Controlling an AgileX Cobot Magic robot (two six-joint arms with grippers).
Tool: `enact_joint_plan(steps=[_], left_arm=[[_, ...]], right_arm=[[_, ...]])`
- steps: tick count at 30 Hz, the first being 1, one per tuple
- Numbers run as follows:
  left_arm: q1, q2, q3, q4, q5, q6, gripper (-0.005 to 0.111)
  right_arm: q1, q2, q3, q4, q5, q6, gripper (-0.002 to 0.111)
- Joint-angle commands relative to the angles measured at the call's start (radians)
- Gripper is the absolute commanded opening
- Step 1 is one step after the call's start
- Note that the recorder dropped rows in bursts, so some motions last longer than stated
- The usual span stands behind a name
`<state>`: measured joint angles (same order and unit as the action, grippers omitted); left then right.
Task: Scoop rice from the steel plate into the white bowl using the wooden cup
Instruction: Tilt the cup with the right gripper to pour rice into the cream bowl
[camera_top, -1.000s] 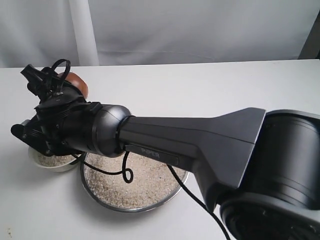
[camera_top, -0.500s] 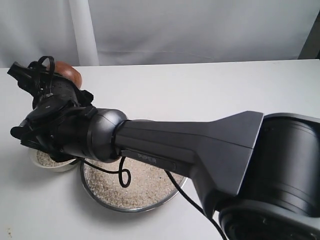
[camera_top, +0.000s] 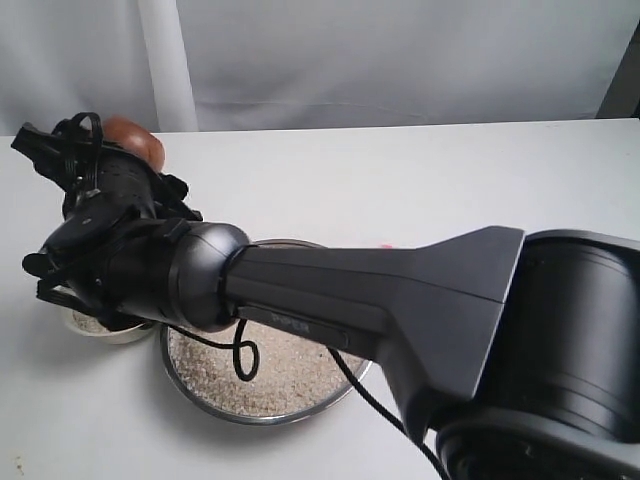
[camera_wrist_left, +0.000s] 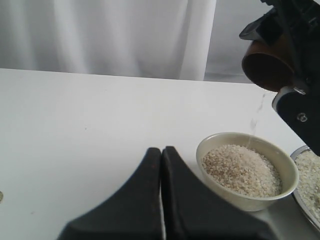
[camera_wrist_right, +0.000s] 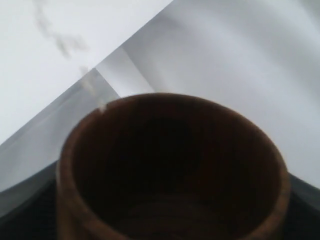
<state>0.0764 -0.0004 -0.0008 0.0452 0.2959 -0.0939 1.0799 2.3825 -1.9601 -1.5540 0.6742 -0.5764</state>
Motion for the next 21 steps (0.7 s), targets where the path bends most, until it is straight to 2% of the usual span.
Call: enact_joint_plan(steps=[1,7,11,16,21], left_arm=[[-0.006,0.0,0.001,-0.001,-0.011,-0.002,0.0],[-0.006,0.0,0.001,-0.001,-0.011,-0.002,0.0],[-0.006,0.0,0.001,-0.001,-0.011,-0.002,0.0],[-0.006,0.0,0.001,-0.001,-0.011,-0.002,0.0],[-0.006,0.0,0.001,-0.001,-0.011,-0.002,0.0]], right_arm=[[0.015,-0.002,-0.009,-0.151,0.037,0.003,0.0],[0.024,-0.002,-0.009,-0.18,0.048,0.025,0.0],[0.03,-0.002,-0.009,-0.119,0.086,0.156,0.0],[0.023,-0.023,-0.009,0.115,0.195,0.489,0.0],[-0.017,-0.118,-0.007,0.488,0.191,0.543,0.0]])
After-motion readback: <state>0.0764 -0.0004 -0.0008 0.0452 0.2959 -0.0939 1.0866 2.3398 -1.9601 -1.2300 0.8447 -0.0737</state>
